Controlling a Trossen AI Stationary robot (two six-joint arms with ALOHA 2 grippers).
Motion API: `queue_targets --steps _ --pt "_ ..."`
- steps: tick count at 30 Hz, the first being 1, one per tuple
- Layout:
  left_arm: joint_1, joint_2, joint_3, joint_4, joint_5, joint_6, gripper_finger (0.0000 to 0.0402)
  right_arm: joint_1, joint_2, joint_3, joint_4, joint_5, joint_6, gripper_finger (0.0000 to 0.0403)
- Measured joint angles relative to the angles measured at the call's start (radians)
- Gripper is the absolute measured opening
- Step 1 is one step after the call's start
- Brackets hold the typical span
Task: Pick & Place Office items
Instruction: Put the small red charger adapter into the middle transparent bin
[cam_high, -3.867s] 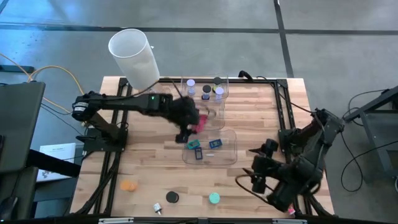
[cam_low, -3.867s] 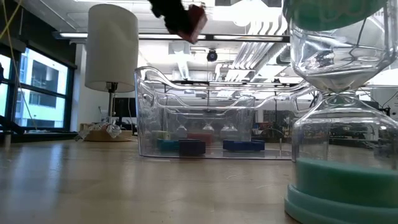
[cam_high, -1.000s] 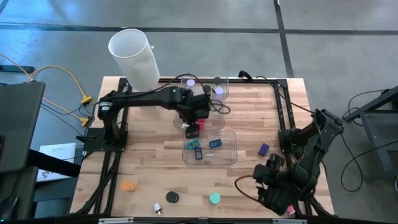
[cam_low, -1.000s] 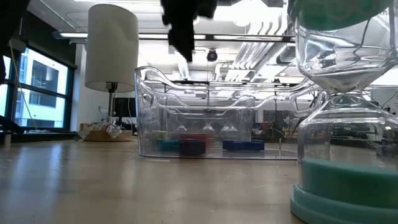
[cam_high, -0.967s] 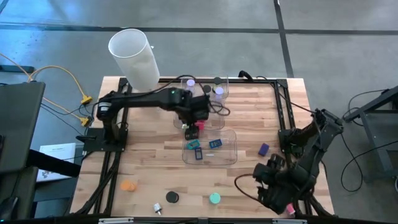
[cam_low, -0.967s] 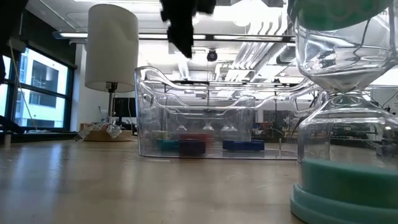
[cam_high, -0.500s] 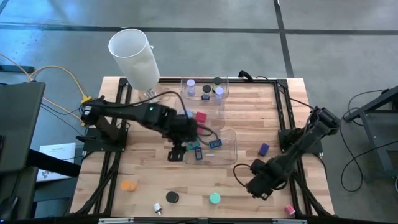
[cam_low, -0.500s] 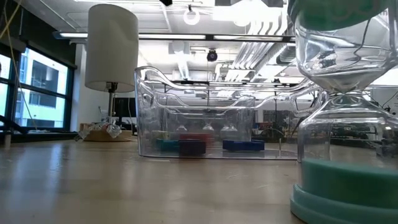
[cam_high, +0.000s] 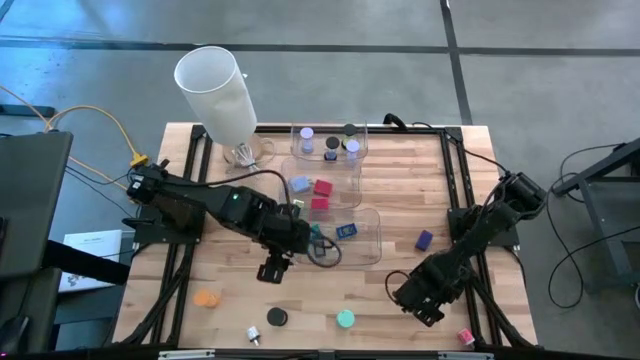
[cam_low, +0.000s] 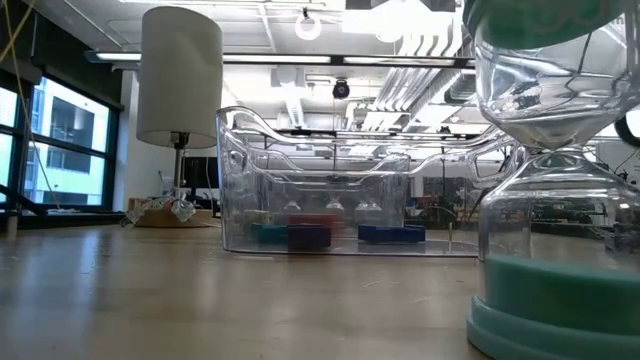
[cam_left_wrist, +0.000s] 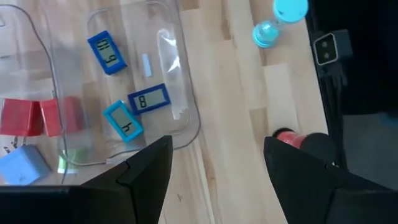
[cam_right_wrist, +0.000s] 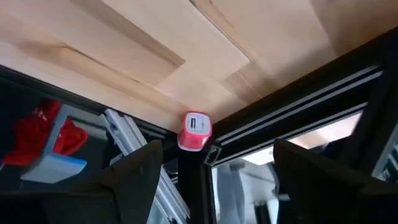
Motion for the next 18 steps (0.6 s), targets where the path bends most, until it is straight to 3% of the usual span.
queue_targets --steps 12,18 --pt "-0.069 0.0 0.0 -0.014 0.004 -0.003 0.0246 0.049 0.0 -0.169 0.404 -0.12 0.177 0.0297" --pt "-0.066 -0.018 -0.001 -0.028 0.074 -0.023 0.0246 0.085 0.0 -0.199 0.453 -0.192 0.272 0.0297"
